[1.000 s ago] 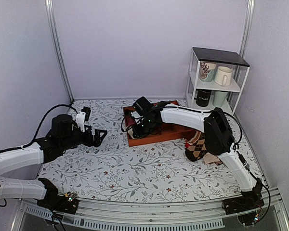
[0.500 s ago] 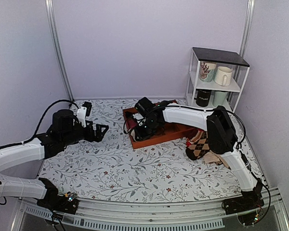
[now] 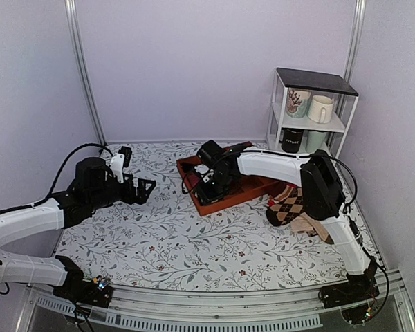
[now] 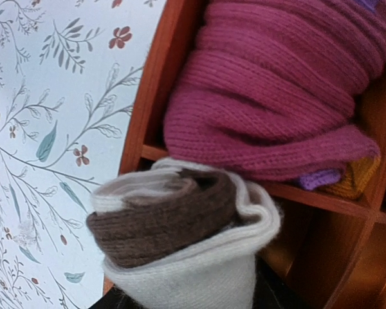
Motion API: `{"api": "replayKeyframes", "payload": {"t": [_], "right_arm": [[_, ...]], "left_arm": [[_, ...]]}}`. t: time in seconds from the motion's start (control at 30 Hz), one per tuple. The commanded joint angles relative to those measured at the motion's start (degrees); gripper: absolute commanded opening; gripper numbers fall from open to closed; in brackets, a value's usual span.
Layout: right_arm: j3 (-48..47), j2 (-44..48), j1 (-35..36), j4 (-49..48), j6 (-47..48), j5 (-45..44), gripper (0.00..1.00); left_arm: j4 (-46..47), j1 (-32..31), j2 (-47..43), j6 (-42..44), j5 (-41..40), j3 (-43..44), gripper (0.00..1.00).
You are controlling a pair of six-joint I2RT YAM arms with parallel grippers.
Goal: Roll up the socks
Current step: Place the sock in the storage box, then adjust the sock in the storage box.
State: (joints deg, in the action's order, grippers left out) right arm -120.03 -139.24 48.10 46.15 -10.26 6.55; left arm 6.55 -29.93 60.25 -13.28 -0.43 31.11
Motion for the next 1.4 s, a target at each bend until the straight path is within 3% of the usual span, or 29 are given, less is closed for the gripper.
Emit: {"api": "replayKeyframes", "payload": {"t": [0.0,0.33,0.9,1.37], "right_arm": [[3.3,0.2,-2.2,4.3,0.2,-2.1,0.54],[3.4,4.1,-2.7,0.7,-0.9,-1.6,0.60],[7.3,12.7,-2.8,-4.5,0.6,-2.8,0.61],[6.8,9.9,-2.8,-4.7,5.5,1.7,0.56]], "left_arm": [[-0.3,0.8,0.5,0.5,0.5,1.3,0.99],[-0.2,0.8,1.3,0.9,0.5,1.6,0.99],[-0.3,0.8,1.7,1.1,0.6,1.3,1.00],[-0.4,0.8,2.5,1.2,0.7,1.4,1.00]]}}
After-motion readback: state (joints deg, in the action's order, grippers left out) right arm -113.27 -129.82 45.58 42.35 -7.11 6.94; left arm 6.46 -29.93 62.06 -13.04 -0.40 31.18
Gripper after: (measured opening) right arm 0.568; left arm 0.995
